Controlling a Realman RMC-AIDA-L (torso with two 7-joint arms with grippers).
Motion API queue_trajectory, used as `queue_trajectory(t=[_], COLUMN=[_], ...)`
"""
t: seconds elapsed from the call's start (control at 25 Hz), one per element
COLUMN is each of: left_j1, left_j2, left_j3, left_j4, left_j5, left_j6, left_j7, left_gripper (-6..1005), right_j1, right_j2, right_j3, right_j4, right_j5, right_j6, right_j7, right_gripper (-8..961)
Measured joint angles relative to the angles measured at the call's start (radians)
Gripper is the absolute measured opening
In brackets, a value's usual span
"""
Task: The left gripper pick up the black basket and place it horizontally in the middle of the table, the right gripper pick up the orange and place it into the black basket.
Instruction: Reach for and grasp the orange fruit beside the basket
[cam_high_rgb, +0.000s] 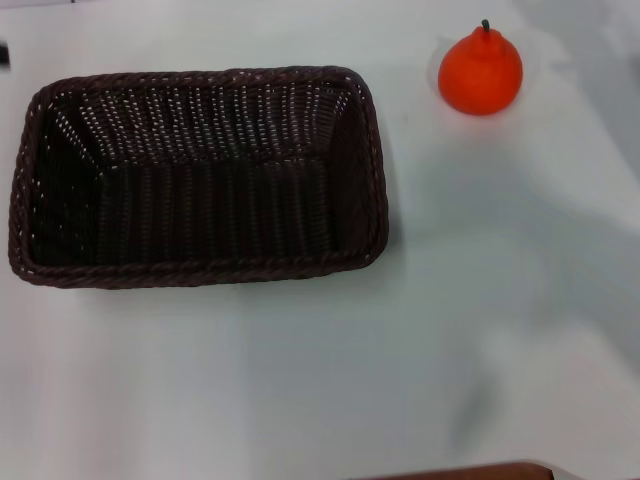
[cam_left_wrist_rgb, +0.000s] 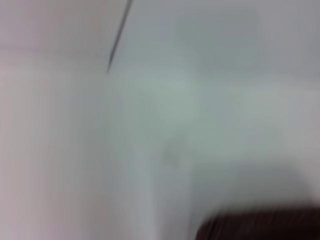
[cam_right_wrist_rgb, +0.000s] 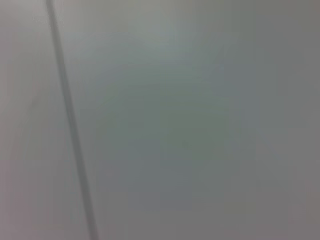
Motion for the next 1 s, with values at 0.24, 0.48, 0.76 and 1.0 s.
queue_trajectory(t=[0.24, 0.48, 0.76, 1.0], left_j1=[0.151, 0.315, 0.389, 0.413], left_j2=[-0.075, -0.163, -0.162, -0.161], left_j3=[-0.063, -0.058, -0.053, -0.056], left_j4=[-0.113, -0.083, 0.085, 0.173], left_j5=[-0.352, -0.735, -0.975, -1.055], left_j6=[0.248, 0.439, 0.449, 0.404], left_j7=[0.239, 0.564, 0.738, 0.791], left_gripper=[907, 905, 904, 904], right_j1=[-0.038, -0.008, 0.128, 0.212], right_j2=[0.0, -0.012, -0.019, -0.001], right_j3=[-0.183, -0.324, -0.393, -0.525], right_j4=[-0.358, -0.739, -0.948, -0.825], right_j5=[-0.249, -0.708, -1.108, -1.263], right_j6=[-0.031, 0.044, 0.203, 0.044], right_j7=[0.539, 1.155, 1.535, 1.677], right_gripper=[923, 922, 922, 921])
